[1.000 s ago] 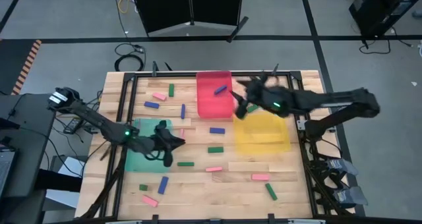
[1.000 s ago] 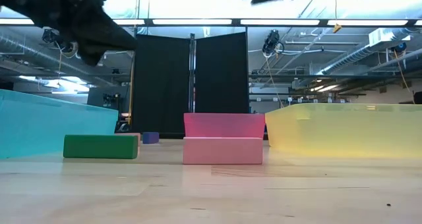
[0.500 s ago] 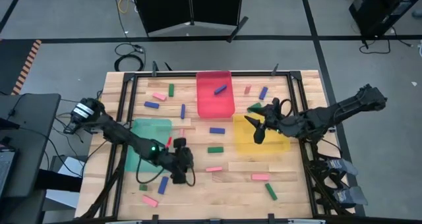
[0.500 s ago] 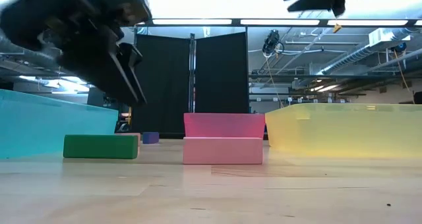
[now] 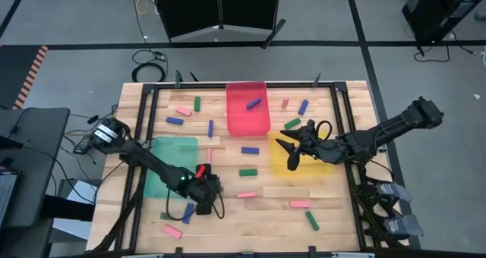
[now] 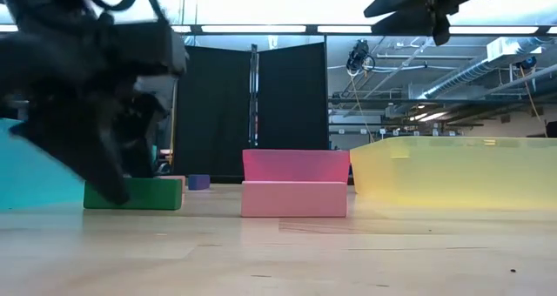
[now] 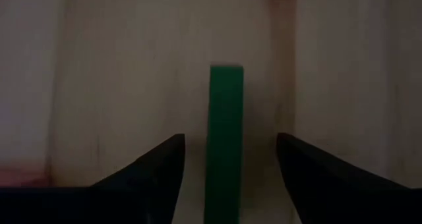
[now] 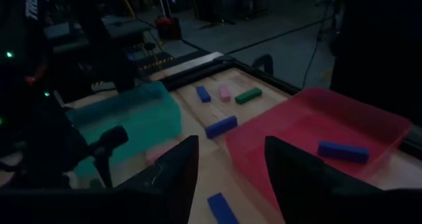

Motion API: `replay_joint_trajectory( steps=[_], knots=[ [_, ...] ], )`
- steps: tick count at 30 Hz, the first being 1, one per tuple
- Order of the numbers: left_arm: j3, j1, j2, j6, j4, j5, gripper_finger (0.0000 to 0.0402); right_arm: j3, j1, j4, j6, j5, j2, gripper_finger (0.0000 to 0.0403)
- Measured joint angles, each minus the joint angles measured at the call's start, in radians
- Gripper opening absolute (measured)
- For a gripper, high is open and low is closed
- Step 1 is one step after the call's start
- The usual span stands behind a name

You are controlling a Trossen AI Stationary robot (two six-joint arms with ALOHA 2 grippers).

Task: Sort blocks
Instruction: Put the green block into the yellow bin

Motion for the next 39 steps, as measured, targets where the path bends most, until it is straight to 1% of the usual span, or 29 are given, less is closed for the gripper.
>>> replay_joint_trajectory(
  steps=[3, 5, 8, 11, 12, 15, 20, 22, 24, 26, 28, 33, 39],
  knots=[
    [0.005, 0.001, 0.024, -0.02, 0.005, 0.001, 0.0238, 0.0, 0.007, 0.006, -0.001, 0.0, -0.001, 0.0185],
    [0.005, 0.002, 0.032, -0.033, 0.007, 0.002, 0.0215, 0.0, 0.014, 0.021, -0.004, 0.0, -0.001, 0.0185],
    [0.004, 0.004, 0.025, -0.034, 0.02, 0.005, 0.0151, 0.0, 0.026, 0.041, -0.016, -0.002, -0.001, 0.0185],
    [0.0, 0.01, 0.011, -0.028, 0.035, -0.009, 0.0066, 0.0, 0.04, 0.097, -0.053, -0.002, -0.001, 0.0184],
    [-0.001, 0.014, 0.007, -0.026, 0.042, -0.025, 0.0059, 0.0, 0.046, 0.125, -0.077, -0.002, -0.002, 0.0183],
    [0.021, 0.031, 0.006, -0.023, 0.05, -0.099, 0.0065, 0.0, 0.062, 0.249, -0.173, -0.002, -0.002, 0.0179],
    [0.098, 0.072, 0.005, 0.06, 0.128, -0.184, 0.0065, 0.0, 0.09, 0.497, -0.338, -0.002, -0.004, 0.0169],
    [0.136, 0.101, 0.005, 0.116, 0.198, -0.206, 0.0065, 0.0, 0.106, 0.564, -0.396, -0.002, -0.004, 0.0166],
    [0.17, 0.136, 0.009, 0.17, 0.296, -0.205, 0.0065, 0.0, 0.121, 0.604, -0.435, -0.002, -0.004, 0.0164],
    [0.201, 0.177, 0.027, 0.221, 0.388, -0.185, 0.0065, 0.0, 0.135, 0.627, -0.456, -0.003, -0.004, 0.0164],
    [0.234, 0.229, 0.059, 0.253, 0.445, -0.136, 0.0065, 0.0, 0.143, 0.638, -0.466, -0.003, -0.004, 0.0164],
    [0.351, 0.332, 0.173, 0.264, 0.507, -0.013, 0.0065, 0.0, 0.163, 0.644, -0.463, -0.003, -0.004, 0.0163],
    [0.512, 0.395, 0.333, 0.28, 0.549, 0.062, 0.0065, 0.001, 0.183, 0.645, -0.471, -0.002, -0.004, 0.0162]
  ],
)
